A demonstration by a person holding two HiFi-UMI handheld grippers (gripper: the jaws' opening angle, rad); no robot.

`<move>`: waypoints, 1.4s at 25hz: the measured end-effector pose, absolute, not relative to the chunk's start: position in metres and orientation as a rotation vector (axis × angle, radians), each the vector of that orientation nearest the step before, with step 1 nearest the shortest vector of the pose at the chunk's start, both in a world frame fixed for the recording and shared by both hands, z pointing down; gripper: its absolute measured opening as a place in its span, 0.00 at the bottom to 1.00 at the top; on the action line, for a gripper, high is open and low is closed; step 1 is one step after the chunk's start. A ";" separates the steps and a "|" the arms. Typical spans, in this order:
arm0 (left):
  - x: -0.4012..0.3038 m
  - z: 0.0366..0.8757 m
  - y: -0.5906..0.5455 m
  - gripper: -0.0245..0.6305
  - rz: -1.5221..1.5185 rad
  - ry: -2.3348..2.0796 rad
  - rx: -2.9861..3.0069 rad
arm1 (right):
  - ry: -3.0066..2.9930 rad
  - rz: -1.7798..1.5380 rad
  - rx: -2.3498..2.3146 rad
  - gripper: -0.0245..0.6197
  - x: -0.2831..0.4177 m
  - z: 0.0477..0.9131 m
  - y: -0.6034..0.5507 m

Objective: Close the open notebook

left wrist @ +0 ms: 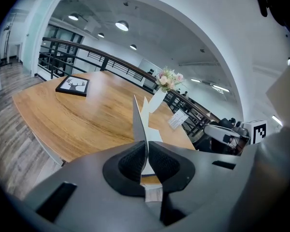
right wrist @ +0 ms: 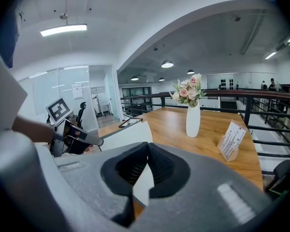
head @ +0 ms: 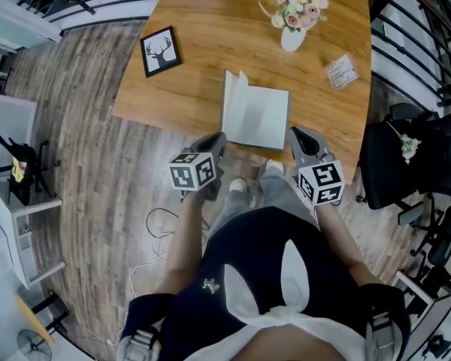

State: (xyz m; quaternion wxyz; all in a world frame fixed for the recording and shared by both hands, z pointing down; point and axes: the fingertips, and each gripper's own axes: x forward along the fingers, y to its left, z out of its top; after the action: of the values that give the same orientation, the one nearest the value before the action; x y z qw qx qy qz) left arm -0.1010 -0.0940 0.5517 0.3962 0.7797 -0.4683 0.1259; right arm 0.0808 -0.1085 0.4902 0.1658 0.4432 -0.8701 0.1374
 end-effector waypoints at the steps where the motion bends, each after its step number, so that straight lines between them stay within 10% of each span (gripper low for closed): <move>1: -0.099 0.551 -0.094 0.09 0.321 -1.181 1.981 | -2.477 0.392 1.264 0.04 0.081 0.490 -0.108; 35: -0.034 0.549 -0.088 0.10 0.389 -0.999 2.101 | -2.443 0.407 1.351 0.04 0.112 0.490 -0.092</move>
State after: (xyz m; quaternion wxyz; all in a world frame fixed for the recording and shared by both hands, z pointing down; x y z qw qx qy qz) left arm -0.0341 -0.0876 0.5491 0.3814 0.8234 -0.3916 0.1524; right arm 0.1116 -0.0922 0.4898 0.1598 0.4728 -0.8548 0.1424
